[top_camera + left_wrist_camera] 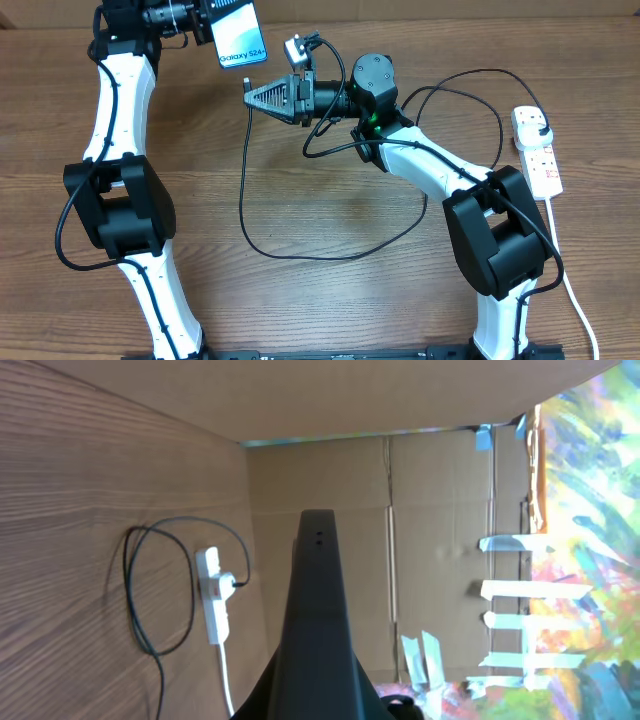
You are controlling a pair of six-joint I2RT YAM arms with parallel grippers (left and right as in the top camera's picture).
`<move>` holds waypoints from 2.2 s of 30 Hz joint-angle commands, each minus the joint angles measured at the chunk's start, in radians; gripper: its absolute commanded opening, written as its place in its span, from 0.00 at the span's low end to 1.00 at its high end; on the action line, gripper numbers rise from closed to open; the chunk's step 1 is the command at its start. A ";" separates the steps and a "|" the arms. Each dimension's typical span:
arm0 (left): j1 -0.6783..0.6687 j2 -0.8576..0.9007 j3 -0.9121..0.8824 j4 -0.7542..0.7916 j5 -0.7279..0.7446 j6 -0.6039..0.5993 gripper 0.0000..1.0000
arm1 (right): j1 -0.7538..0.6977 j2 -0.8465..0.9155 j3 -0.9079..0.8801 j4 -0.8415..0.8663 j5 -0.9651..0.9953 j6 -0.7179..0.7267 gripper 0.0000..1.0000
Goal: Plug charger to phone and switch on socket
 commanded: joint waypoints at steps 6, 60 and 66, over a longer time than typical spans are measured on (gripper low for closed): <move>0.002 0.002 0.021 0.008 0.045 -0.054 0.04 | -0.002 0.004 0.017 0.008 0.045 0.004 0.04; -0.019 0.002 0.021 0.009 0.045 -0.079 0.04 | 0.000 0.005 0.016 0.066 0.077 0.035 0.04; -0.022 0.002 0.021 0.009 0.045 -0.080 0.04 | 0.000 0.005 0.016 0.066 0.077 0.036 0.04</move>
